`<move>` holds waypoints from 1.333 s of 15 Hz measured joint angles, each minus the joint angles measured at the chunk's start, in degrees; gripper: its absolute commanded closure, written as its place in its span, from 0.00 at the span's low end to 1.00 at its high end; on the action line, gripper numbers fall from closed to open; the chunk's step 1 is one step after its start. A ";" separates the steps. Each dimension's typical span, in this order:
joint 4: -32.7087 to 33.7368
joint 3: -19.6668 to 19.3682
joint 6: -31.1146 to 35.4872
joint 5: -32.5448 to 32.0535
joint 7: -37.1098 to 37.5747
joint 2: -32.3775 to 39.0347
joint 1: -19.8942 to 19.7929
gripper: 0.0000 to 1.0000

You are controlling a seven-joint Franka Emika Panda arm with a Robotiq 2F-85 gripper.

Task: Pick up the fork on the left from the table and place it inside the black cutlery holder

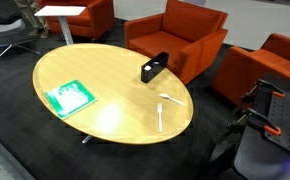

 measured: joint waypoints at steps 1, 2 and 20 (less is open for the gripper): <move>-0.98 0.36 2.74 0.51 1.52 2.31 0.01 0.00; -1.82 0.66 5.63 0.70 3.36 4.78 0.01 0.00; -3.68 -3.68 34.60 -7.28 29.46 34.56 5.21 0.00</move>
